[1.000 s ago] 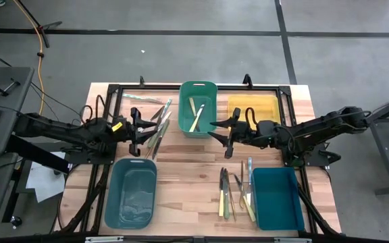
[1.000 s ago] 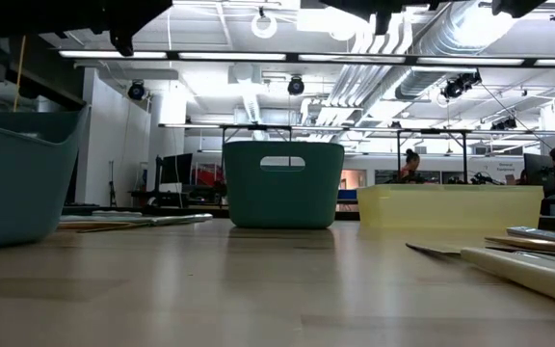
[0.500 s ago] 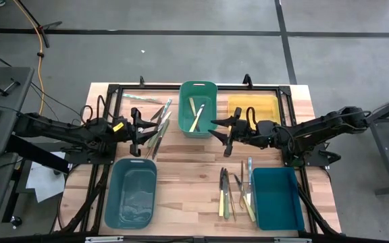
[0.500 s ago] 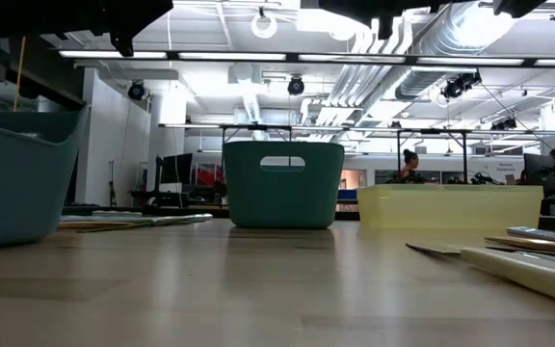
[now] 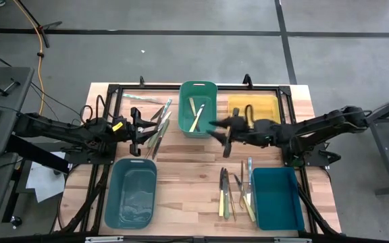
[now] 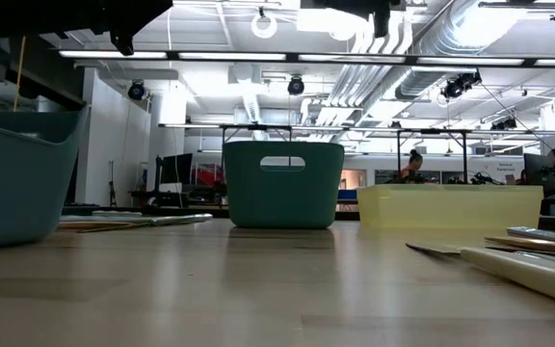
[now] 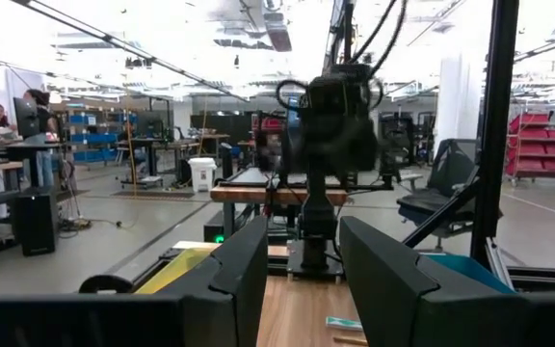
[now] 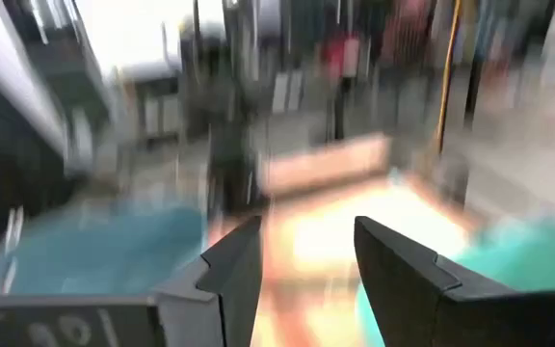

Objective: Sort silverware by color (type)
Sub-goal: Put the yellow knife into the green bin

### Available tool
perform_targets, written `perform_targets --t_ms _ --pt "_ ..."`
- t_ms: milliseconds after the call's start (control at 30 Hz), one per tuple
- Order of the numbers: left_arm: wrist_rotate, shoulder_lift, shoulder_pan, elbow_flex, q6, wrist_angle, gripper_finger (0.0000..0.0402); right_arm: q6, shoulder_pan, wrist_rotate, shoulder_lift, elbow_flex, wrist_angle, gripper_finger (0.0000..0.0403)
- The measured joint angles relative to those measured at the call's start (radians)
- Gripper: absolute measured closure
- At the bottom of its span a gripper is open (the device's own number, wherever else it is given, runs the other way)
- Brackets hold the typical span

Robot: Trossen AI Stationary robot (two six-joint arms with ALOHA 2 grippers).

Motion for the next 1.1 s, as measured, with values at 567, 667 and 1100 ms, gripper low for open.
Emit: perform_targets --t_ms 567,667,1100 --pt "-0.003 0.000 0.000 0.000 -0.053 -0.001 0.0275 1.135 0.234 -0.391 0.566 0.698 -1.427 0.0242" --pt "-0.003 0.000 0.000 0.000 -0.098 -0.007 0.0275 1.191 0.270 -0.427 0.630 0.722 -1.374 0.0242" --pt "-0.004 0.000 0.000 0.000 -0.123 -0.009 0.0275 1.253 0.333 -0.437 0.804 0.717 -1.228 0.0242"
